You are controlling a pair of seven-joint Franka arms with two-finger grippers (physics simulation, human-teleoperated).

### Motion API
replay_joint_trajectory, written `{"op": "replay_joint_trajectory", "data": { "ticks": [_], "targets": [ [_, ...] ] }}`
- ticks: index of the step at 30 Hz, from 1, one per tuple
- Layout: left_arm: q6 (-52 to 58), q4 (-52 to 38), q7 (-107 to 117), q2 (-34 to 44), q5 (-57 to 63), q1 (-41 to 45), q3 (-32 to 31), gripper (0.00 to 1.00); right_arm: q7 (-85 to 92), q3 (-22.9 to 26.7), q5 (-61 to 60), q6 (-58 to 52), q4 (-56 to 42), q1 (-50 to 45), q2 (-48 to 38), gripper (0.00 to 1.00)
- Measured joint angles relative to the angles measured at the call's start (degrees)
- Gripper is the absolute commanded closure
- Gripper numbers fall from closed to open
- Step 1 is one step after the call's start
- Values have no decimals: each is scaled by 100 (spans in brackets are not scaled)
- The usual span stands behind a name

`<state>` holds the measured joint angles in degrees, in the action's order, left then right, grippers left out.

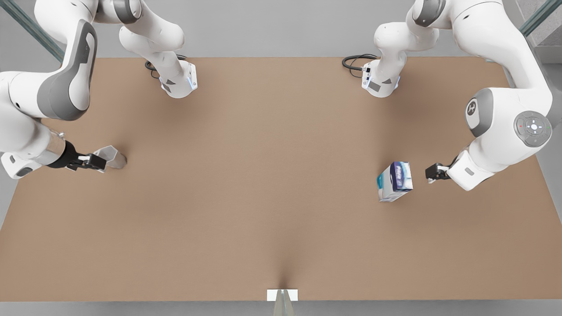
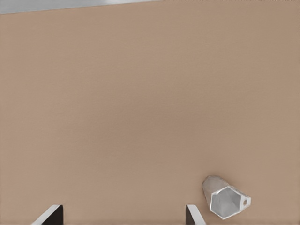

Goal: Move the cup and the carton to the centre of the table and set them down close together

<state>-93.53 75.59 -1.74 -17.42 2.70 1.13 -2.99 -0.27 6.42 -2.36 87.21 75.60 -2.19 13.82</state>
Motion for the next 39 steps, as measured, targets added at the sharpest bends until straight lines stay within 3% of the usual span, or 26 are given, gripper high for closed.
{"op": "replay_joint_trajectory", "data": {
  "ticks": [5,10,17,39],
  "targets": [
    [10,0,-6,-17,21,1,0,0,26,4,42,-214,265,23,-136,0],
    [27,9,10,-89,17,9,0,0,71,-12,60,1139,2372,116,-1106,0],
    [37,26,-7,-184,19,10,0,0,-325,-123,7,2128,4366,591,-2023,0],
    [2,26,-2,-368,4,10,0,0,-247,-78,67,5019,6442,1853,-1503,0]
  ]
}}
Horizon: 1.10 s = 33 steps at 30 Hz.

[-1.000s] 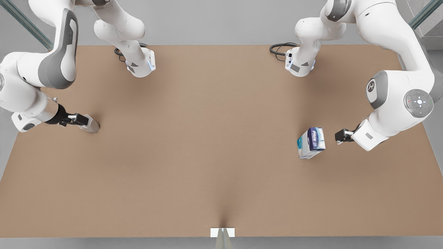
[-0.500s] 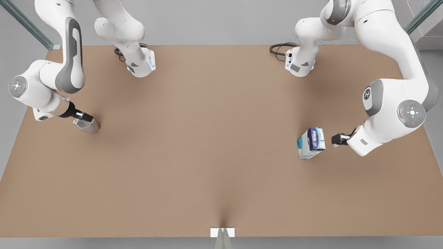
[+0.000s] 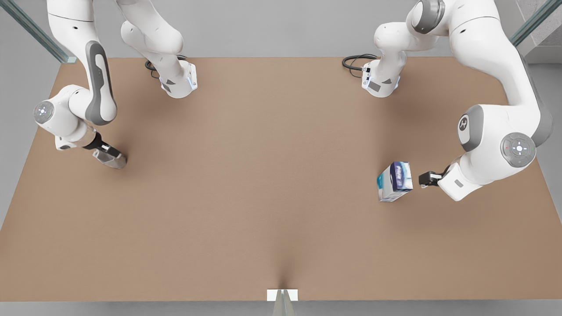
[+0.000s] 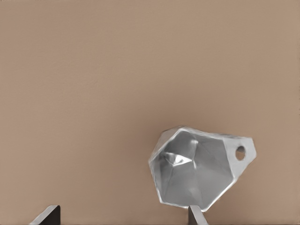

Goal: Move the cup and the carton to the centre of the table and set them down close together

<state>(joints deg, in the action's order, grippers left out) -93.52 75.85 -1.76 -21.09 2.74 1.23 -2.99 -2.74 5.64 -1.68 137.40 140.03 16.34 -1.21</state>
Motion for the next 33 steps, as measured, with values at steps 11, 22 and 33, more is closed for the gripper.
{"op": "replay_joint_trajectory", "data": {
  "ticks": [11,22,33],
  "targets": [
    [-18,-10,0,-103,-25,0,0,0,207,-2,7,878,332,-52,604,0],
    [-18,-9,-8,-123,-28,0,0,0,371,-1,118,1433,579,59,828,46],
    [-18,-11,0,-141,-28,0,0,0,468,-2,203,1617,526,69,1008,79]
  ]
}}
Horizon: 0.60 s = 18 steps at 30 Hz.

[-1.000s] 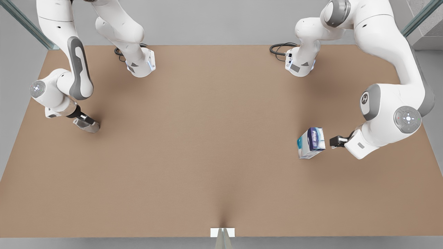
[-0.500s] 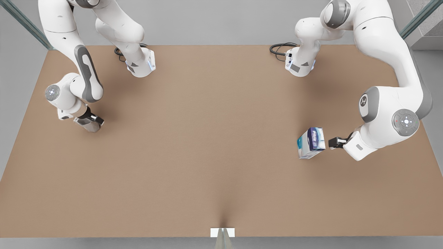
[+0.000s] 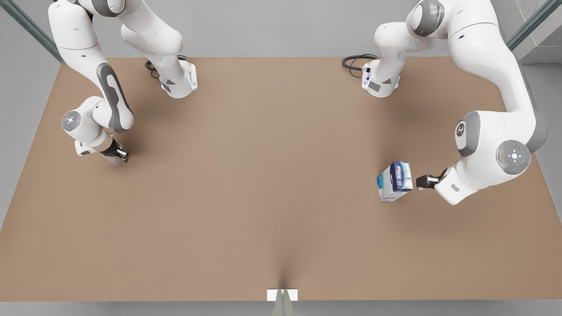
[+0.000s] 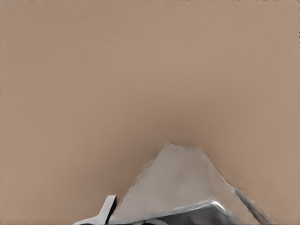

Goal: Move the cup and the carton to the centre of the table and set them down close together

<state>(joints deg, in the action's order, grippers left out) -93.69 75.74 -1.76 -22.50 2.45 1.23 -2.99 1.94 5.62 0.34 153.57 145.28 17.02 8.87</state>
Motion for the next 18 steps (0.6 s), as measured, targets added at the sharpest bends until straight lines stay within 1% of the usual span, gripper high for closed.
{"op": "replay_joint_trajectory", "data": {
  "ticks": [10,18],
  "targets": [
    [44,-14,-5,52,0,0,0,0,53,-10,4,-112,-8,-127,-191,79],
    [44,-24,38,79,0,-2,1,0,24,-32,-2,-116,-215,-1297,-285,79]
  ]
}}
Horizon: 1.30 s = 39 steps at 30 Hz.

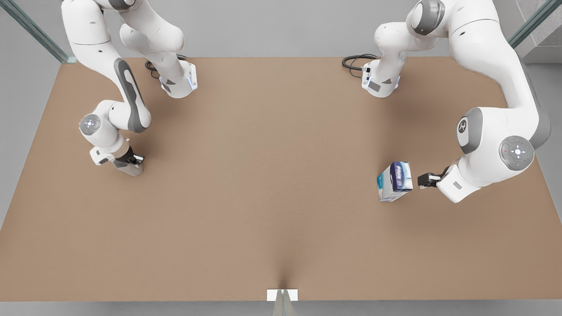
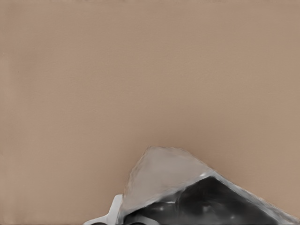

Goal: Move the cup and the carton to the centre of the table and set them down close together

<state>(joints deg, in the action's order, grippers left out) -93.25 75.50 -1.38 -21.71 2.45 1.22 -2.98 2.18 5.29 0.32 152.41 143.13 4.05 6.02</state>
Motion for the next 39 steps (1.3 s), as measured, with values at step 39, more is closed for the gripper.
{"op": "replay_joint_trajectory", "data": {
  "ticks": [39],
  "targets": [
    [-134,365,525,263,-10,53,-27,0,-3553,64,-538,-3232,-8435,-4336,5033,79]
  ]
}}
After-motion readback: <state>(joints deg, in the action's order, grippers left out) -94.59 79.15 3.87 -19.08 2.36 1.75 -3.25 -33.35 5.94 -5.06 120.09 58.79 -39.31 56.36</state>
